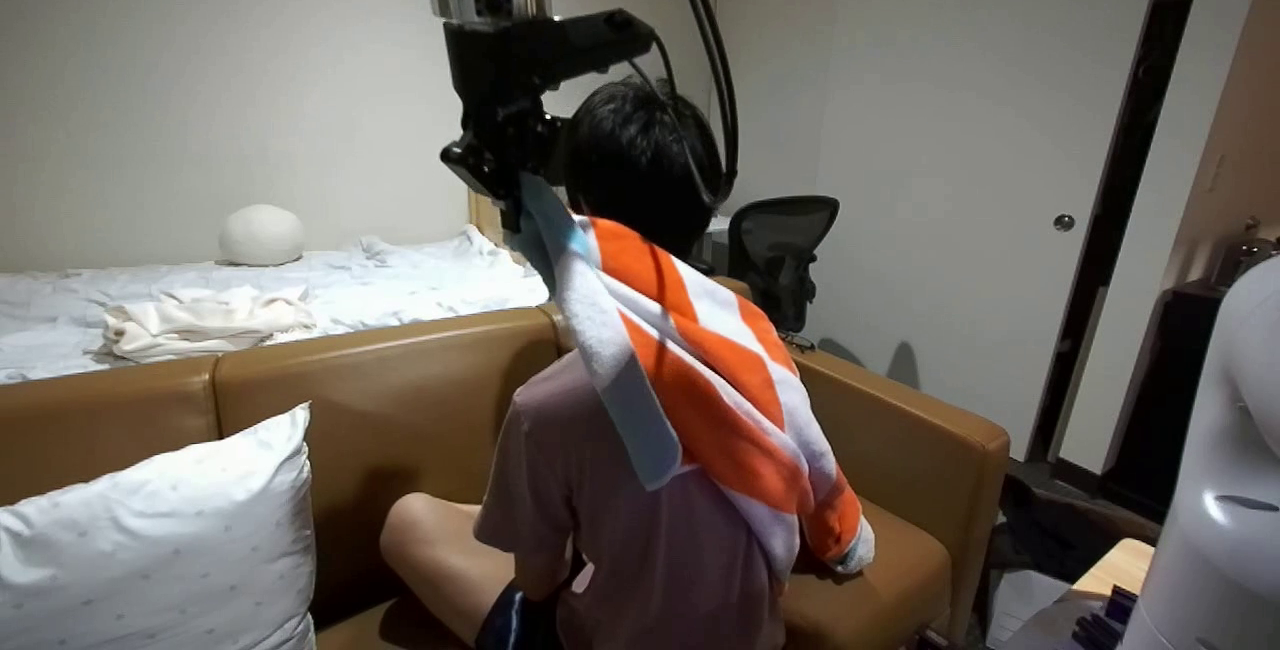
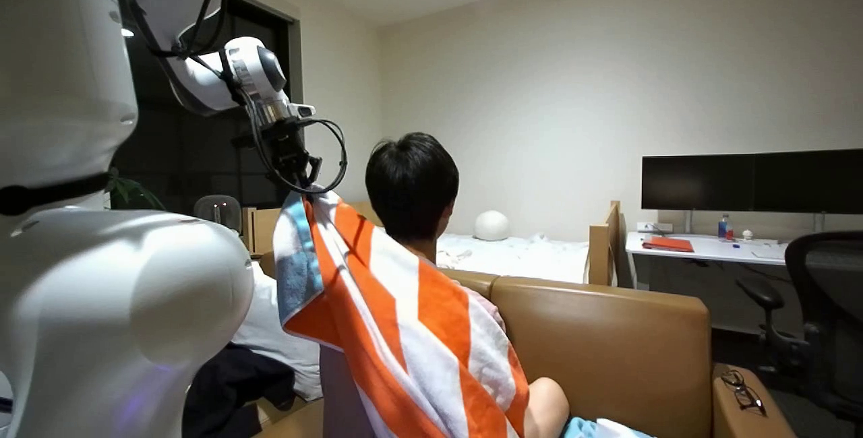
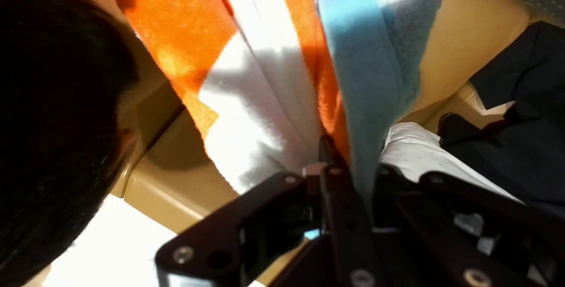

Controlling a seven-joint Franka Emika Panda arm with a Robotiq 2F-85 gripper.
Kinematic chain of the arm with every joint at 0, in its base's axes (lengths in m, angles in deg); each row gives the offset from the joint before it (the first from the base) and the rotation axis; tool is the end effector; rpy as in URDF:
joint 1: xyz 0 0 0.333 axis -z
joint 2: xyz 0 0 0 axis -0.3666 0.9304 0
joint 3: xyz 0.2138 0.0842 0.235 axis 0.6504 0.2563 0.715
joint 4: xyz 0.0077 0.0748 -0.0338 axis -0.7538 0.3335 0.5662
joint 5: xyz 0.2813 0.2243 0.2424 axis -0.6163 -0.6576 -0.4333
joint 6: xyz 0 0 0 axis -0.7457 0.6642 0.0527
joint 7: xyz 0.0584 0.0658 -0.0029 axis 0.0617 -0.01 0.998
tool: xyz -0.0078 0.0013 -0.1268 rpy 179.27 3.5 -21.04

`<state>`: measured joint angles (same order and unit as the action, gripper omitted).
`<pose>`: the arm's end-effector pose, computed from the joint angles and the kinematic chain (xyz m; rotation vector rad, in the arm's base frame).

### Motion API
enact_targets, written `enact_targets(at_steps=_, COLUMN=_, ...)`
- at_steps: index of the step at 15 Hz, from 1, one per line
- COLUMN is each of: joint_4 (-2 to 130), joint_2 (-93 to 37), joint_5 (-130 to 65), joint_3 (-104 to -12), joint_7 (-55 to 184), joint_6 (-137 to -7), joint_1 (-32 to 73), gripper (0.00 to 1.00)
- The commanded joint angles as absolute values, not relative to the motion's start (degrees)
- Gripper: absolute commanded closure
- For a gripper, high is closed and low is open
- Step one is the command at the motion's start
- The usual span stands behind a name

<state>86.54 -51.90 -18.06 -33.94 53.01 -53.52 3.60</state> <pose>0.4652 0.3431 0.5076 2.7973 0.7056 0.3945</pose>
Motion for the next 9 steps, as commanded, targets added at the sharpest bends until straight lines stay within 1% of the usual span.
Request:
enact_targets(at_steps=1, joint_4=85.48, joint_2=-58.18, joint_5=-18.43, joint_3=-32.66, joint_7=54.00, joint_6=-49.09, joint_1=2.85, gripper=0.98)
enact_targets(at_steps=5, joint_4=81.85, joint_2=-58.68, joint_5=-17.16, joint_3=-30.70, joint_7=54.04, joint_6=-45.19, joint_1=3.31, gripper=0.98)
enact_targets(at_steps=9, joint_4=76.70, joint_2=-53.02, joint_5=-12.95, joint_3=-29.72, joint_7=53.67, joint_6=-46.42, joint_1=4.54, gripper=0.98)
